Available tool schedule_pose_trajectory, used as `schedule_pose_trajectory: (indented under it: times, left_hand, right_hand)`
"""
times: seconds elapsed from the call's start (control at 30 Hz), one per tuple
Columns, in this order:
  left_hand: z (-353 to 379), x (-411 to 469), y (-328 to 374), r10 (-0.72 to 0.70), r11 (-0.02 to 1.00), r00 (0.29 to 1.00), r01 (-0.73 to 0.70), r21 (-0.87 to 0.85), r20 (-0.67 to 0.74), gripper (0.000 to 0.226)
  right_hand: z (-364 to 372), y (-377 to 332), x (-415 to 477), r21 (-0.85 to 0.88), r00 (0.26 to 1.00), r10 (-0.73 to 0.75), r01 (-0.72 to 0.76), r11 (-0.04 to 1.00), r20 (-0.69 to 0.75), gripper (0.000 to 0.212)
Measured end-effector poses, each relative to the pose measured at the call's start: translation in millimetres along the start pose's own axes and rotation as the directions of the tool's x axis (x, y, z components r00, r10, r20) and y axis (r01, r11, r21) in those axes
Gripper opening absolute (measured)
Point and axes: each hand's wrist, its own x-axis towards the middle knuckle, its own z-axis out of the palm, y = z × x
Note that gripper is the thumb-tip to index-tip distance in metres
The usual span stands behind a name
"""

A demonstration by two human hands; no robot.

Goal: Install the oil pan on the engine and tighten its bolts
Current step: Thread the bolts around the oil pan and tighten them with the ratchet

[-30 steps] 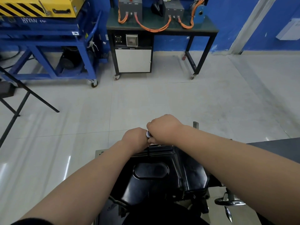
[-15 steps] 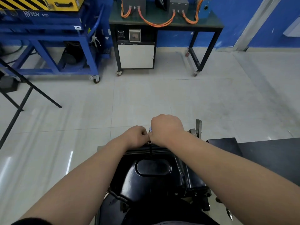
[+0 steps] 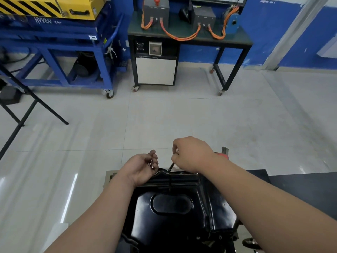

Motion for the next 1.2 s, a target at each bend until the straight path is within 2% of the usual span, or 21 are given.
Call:
schedule_pose_trajectory:
  times: [0.07, 0.2, 0.33, 0.5, 0.73, 0.9, 1.07, 1.2]
  left_hand:
    - [-1.4, 3.2, -1.9, 0.008, 1.000, 1.000, -0.008, 0.024, 0.003, 0.023]
    - [-1.8, 9.7, -6.2, 0.079, 0.972, 0.996, -0.067, 0.225, -0.044, 0.020]
    - [-6.8, 9.7, -2.2, 0.074, 0.954, 0.995, -0.050, 0.295, -0.070, 0.019]
    - [-15.7, 11.1, -0.5, 0.082, 0.988, 0.993, -0.069, 0.139, -0.086, 0.013]
    - [-21.4, 16.8, 1.3, 0.015, 0.999, 0.997, -0.012, 0.042, -0.076, 0.025]
    - [-17.3, 10.3, 3.3, -0.017, 0.999, 0.999, 0.019, -0.048, 0.043, 0.020]
    - [-18.7, 8.0, 4.3, -0.003, 0.973, 0.998, 0.017, -0.230, 0.059, 0.026]
    - [-20.2, 9.0, 6.3, -0.017, 0.968, 0.998, 0.032, -0.247, 0.060, 0.028]
  right_hand:
    - [-13.1, 0.6, -0.4, 0.042, 0.999, 0.013, -0.012, 0.999, -0.032, 0.016]
    - [-32.5, -1.9, -3.9, 0.162, 0.996, 0.032, -0.017, 0.987, -0.088, 0.005]
    - [-41.1, -6.5, -5.6, 0.305, 0.993, 0.043, -0.007, 0.952, -0.111, 0.008]
    - [-46.1, -1.8, -7.5, 0.436, 0.986, 0.097, -0.030, 0.900, -0.132, 0.011]
    - [-52.7, -1.2, -8.4, 0.538, 0.977, 0.140, -0.033, 0.842, -0.159, 0.013]
    - [-51.2, -4.5, -6.9, 0.554, 0.980, 0.132, -0.030, 0.832, -0.145, 0.014]
    - [-48.1, -1.0, -6.4, 0.590, 0.978, 0.155, -0.044, 0.806, -0.139, 0.014]
    - [-46.0, 0.2, -7.0, 0.596, 0.981, 0.141, -0.035, 0.802, -0.132, 0.015]
